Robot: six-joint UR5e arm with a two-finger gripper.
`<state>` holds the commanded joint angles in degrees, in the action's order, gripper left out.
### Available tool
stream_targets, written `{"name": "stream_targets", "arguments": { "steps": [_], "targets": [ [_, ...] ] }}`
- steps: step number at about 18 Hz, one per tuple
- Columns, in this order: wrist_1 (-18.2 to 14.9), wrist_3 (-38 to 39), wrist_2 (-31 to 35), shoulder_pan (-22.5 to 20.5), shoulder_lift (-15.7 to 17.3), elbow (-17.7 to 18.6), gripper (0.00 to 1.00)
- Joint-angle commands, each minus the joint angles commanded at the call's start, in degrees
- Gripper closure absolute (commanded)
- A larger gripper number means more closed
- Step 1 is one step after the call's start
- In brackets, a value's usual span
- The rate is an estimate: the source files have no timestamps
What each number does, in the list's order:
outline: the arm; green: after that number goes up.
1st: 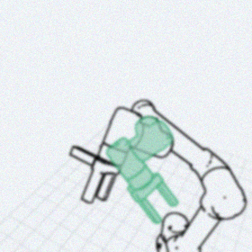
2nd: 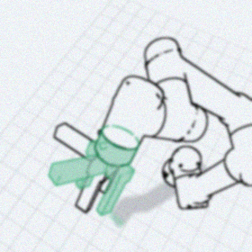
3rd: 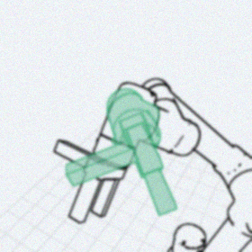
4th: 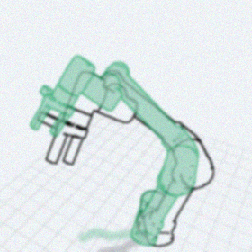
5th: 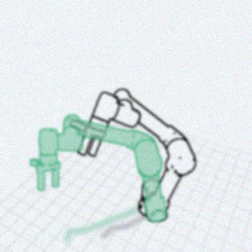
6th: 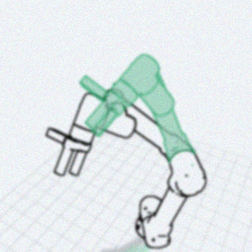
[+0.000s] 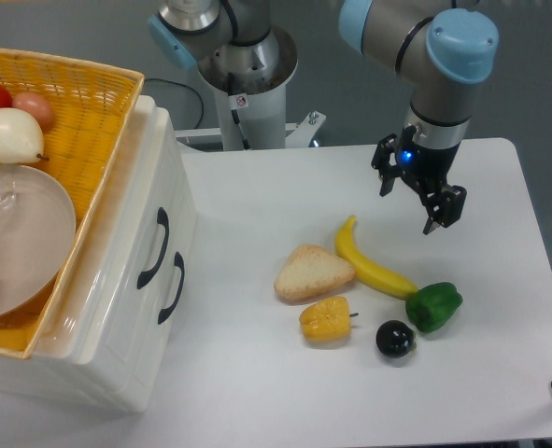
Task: Slide open the top white drawer
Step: 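Move the open gripper from above the banana toward the white cabinet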
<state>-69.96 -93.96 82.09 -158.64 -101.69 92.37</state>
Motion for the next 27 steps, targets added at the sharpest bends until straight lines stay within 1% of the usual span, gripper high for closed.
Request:
{"name": "stream_targets", "arguments": {
  "steps": [5, 8, 12, 14, 17, 19, 21, 22, 24, 25, 27],
  "targets": [
    [-0.3, -0.5, -0.5, 0.4, 0.0, -0.1, 0.0],
    [-0.2, -0.2, -0.8, 1.5, -0.2, 0.5, 0.0],
    [-0.2, -0.4, -1.7, 1.1, -0.2, 3.0, 0.0],
    [-0.2, -0.4, -1.7, 1.3, -0.2, 3.3, 0.0],
    [-0.2, 0.2, -1.6, 1.2, -0.2, 3.1, 0.0],
    [-1.1, 0.9, -1.6, 0.9, -0.2, 3.1, 0.0],
    [-4.8, 6.9, -1.7, 1.0, -0.2, 3.0, 0.0],
    [-5.6, 9.2, -1.7, 1.0, -0.2, 2.7, 0.0],
    [-6.3, 12.2, -1.8, 1.1, -0.3, 2.0, 0.0],
    [-6.9, 14.5, -2.8, 1.2, -0.3, 1.8, 0.0],
    [-6.8, 19.9, -8.7, 1.0, -0.4, 1.8, 0.0]
  ]
}}
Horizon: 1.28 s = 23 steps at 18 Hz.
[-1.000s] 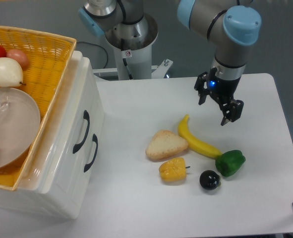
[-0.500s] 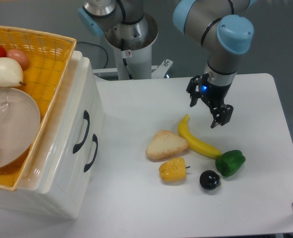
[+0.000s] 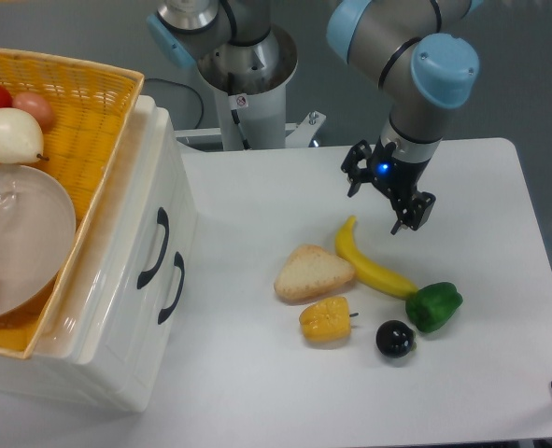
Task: Slide open the top white drawer
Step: 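Move the open gripper from above the banana toward the white cabinet, then lower the gripper to the black handle of the upper drawer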
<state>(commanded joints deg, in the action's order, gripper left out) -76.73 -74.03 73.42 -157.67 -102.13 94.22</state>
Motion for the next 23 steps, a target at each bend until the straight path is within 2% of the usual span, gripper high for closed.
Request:
{"name": "stream_targets", "arguments": {
  "steps": [2, 5, 7, 9, 14, 17, 19, 23],
  "targets": [
    [-0.2, 3.1, -4.1, -0.2, 0.1, 0.0, 0.0],
    [-0.2, 6.9, -4.0, 0.3, -0.1, 0.0, 0.0],
    [-0.3, 13.9, -4.8, 0.5, -0.3, -0.3, 0.0],
    [-0.3, 20.3, -5.6, 2.6, -1.2, -0.4, 0.0],
    [-1.2, 35.2, -2.9, 7.5, -2.9, -4.4, 0.0],
    [-2.1, 37.0, 3.6, 9.9, -3.8, -5.9, 0.0],
    [-3.6, 37.6, 3.9, 10.2, -3.7, -6.8, 0.0],
    [-3.8, 40.1, 4.0, 12.8, -4.0, -6.7, 0.0]
  ]
}}
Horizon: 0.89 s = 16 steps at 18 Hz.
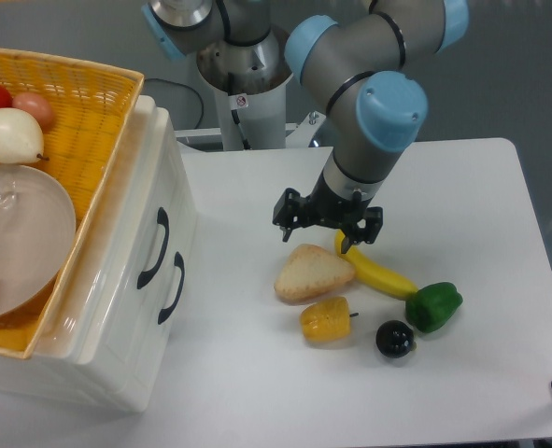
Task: Slide open the top white drawer
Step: 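Lower the gripper to the black handle of the upper drawer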
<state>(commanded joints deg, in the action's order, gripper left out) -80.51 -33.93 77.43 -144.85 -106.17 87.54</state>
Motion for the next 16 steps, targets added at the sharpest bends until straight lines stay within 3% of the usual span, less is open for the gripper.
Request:
{"name": "stream_targets", "arguments": {
  "steps": [9, 16],
  "targets": [
    [0.7, -5.4, -0.6, 5.2, -0.4, -1.8, 0.0],
    [0.8, -7.4, -3.7, 5.7, -0.1, -1.3, 0.0]
  ]
}}
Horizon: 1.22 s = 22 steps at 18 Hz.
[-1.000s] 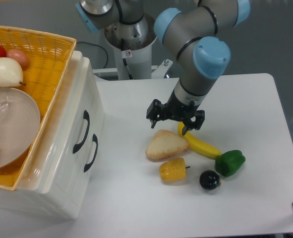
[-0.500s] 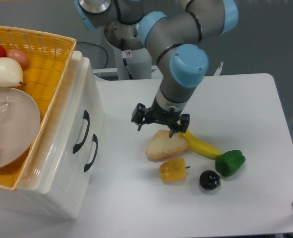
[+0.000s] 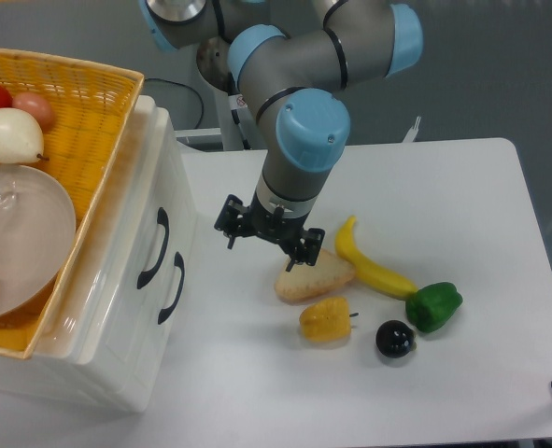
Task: Slide open the top white drawer
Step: 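Lower the gripper to the black handle of the upper drawer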
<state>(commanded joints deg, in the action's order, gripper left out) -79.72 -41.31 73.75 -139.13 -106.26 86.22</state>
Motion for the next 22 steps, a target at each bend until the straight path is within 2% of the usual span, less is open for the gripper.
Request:
{"name": "stream_targets", "arguments": {
  "steps": [9, 19, 22],
  "targets": [
    [-0.3, 8.8, -0.9, 1.2, 0.4, 1.5, 0.0],
    [-0.5, 13.3, -1.1, 2.3, 0.4, 1.5, 0.0],
    [-1.4, 14.0, -3.9, 2.1, 0.4, 1.5, 0.0]
  ]
}}
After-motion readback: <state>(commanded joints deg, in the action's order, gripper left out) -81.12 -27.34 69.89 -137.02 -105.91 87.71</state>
